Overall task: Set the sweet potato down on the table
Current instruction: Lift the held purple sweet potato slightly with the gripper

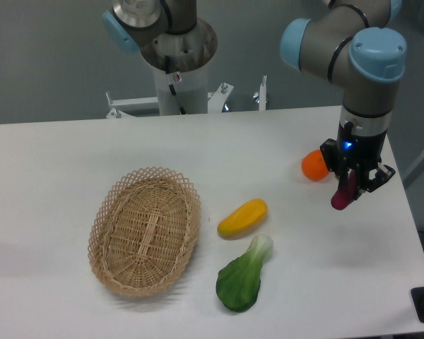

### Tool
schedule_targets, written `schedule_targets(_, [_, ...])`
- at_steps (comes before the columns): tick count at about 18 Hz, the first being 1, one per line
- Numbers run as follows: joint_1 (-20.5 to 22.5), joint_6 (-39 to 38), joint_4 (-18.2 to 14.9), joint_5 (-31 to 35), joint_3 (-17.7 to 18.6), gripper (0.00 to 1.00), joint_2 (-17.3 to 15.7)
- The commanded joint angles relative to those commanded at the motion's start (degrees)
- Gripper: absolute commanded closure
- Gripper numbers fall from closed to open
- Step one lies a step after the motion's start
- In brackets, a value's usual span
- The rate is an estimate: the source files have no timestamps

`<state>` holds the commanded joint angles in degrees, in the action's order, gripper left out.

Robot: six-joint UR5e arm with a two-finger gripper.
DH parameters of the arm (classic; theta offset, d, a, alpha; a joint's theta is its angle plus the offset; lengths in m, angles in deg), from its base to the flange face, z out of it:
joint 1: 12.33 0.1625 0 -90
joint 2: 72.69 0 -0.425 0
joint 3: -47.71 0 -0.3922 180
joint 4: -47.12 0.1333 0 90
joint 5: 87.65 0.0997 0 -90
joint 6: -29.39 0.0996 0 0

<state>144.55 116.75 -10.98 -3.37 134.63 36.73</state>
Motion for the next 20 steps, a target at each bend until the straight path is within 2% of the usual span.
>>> schedule_targets(10, [0.0, 0.0, 0.1, 0.2, 0.3, 0.71, 0.1])
schedule_targets(15, [-0.4, -0.4, 1.0, 0.2, 1.8, 0.71, 0.8])
schedule_targets(16, [-0.6, -0.4, 2.3, 0.2, 2.9, 0.71, 0.9])
schedule_targets(20, [-2.5, -3.4, 11.8, 0.4, 6.9, 0.71, 2.8])
